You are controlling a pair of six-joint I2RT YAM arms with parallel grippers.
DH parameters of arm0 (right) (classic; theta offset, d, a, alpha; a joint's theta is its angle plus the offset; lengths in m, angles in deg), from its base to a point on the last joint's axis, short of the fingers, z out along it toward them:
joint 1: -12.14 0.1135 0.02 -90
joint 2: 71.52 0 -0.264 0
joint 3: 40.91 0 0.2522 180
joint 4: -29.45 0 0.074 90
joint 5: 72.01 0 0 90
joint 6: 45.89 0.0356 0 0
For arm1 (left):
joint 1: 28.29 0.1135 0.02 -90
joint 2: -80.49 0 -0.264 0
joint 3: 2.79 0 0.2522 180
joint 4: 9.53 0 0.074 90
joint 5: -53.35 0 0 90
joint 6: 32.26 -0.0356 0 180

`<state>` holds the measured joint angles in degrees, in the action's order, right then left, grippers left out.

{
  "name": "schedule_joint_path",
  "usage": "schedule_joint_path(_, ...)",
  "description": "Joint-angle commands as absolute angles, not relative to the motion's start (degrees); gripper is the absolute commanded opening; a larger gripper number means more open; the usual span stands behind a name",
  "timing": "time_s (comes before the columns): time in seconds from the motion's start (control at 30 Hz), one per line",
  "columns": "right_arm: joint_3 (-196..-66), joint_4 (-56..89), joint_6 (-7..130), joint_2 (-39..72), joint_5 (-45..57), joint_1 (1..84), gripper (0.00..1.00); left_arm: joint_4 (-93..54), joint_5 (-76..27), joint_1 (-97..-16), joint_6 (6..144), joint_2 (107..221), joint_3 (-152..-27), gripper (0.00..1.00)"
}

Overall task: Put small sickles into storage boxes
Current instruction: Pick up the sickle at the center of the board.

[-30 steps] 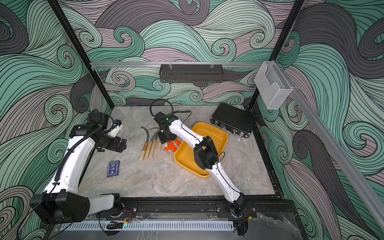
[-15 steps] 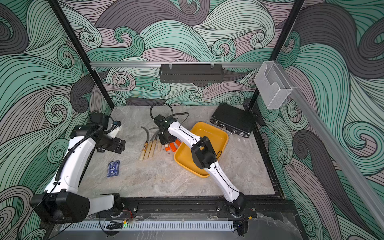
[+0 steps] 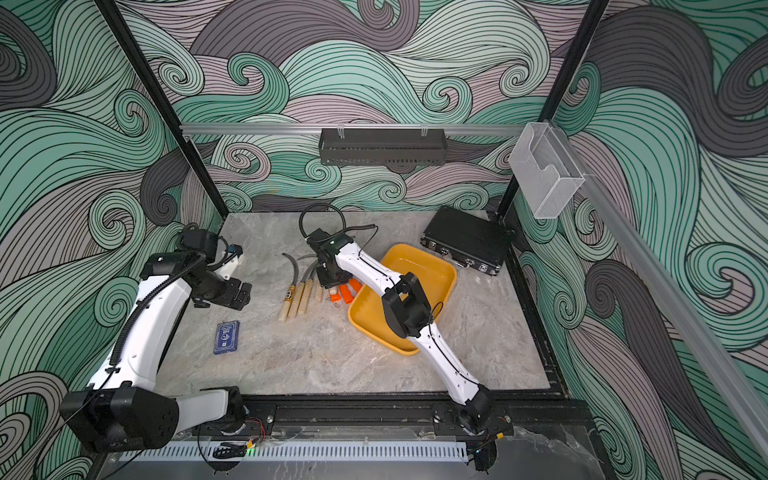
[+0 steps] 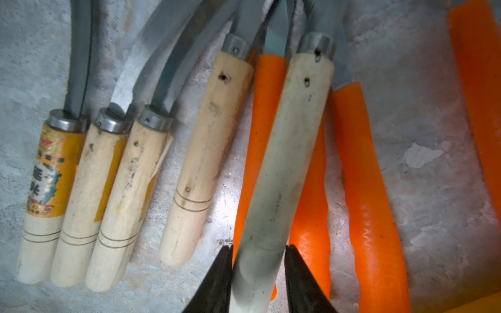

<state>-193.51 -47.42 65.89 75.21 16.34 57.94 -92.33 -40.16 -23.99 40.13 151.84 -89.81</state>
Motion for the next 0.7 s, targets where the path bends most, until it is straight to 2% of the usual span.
schedule_joint_path(0.0, -194.55, -48.07, 66.06, 76.43, 15.65, 58.28, 0.36, -93.97, -40.43, -24.25, 39.46, 150.81, -89.50, 0.99)
schedule_joint_path(0.67, -193.80, -48.21, 65.66, 76.53, 14.47, 57.93, 0.34, -93.74, -40.31, -24.25, 39.54, 150.97, -88.94, 0.99)
